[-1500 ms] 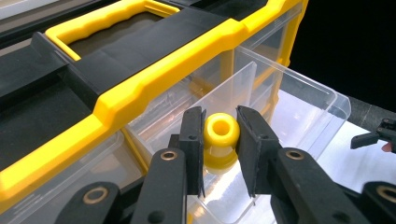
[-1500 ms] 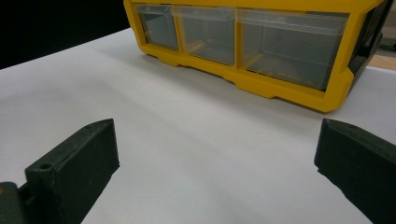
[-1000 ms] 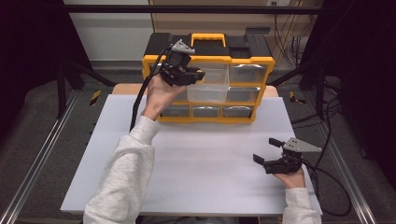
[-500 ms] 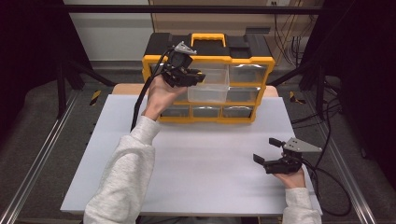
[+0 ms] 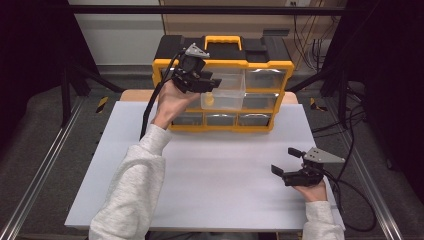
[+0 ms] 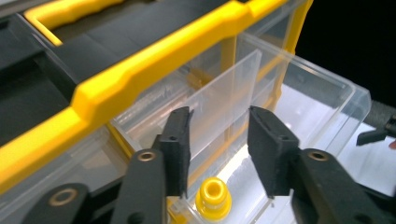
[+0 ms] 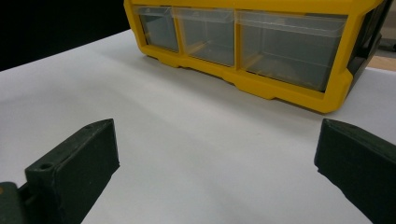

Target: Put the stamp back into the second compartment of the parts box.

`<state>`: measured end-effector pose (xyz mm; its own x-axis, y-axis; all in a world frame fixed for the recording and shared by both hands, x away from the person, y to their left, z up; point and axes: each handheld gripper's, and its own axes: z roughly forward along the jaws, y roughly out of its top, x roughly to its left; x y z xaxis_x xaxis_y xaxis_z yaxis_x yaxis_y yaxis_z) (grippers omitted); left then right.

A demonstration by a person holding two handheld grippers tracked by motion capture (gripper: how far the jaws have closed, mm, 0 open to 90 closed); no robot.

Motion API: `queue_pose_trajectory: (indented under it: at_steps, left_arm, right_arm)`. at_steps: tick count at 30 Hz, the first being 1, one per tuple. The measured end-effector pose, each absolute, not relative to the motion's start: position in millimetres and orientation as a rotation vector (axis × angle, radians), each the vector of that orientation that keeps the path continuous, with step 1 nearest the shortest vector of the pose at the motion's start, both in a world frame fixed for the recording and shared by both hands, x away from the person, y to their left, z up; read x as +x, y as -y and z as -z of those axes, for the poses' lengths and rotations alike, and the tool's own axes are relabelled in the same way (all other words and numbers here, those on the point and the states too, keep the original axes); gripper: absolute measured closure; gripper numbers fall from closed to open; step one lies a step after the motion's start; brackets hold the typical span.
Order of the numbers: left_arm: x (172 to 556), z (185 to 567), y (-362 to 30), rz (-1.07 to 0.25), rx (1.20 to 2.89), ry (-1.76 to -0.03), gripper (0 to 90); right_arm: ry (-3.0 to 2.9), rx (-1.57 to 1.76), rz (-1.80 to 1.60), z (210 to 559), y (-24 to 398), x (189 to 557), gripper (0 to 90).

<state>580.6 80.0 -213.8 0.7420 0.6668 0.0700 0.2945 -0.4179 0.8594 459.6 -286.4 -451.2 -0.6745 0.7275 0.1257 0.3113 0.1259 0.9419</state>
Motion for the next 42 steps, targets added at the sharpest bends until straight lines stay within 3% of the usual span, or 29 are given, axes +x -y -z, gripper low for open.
queue_pose_trajectory:
  at_steps: [7,31,42]
  left_arm:
    - [572.0,206.8,-84.9,-0.564,1.957,-0.722,39.9]
    - [549.5,203.9,-103.8,-0.57,1.903,-0.661,5.3]
    - [539.2,207.9,-109.4,-0.55,1.896,-0.625,0.0]
  right_arm:
    - [-2.045,1.007,-1.567,451.1,286.4,459.6,0.3]
    - [-2.041,1.008,-1.569,451.1,286.6,459.7,0.3]
    - [-2.041,1.011,-1.57,451.1,286.5,459.7,0.3]
